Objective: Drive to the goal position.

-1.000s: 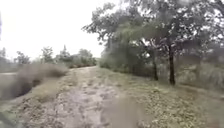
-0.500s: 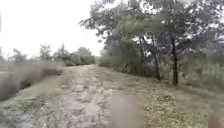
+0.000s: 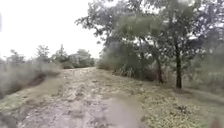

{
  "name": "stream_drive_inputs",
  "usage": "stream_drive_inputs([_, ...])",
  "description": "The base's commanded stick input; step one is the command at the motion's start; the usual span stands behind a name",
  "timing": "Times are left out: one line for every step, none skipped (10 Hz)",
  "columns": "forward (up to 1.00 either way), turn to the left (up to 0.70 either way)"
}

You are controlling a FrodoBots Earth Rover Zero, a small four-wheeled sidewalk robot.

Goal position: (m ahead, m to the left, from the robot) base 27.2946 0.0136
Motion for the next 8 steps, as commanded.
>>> stream_drive_inputs([0.7, 0.0])
stream_drive_inputs([0.7, 0.0])
stream_drive_inputs([0.7, 0.03])
stream_drive_inputs([0.7, 0.17])
stream_drive_inputs([0.69, 0.35])
stream_drive_inputs([0.69, 0.25])
stream_drive_inputs([0.69, 0.04])
stream_drive_inputs([0.69, 0.0])
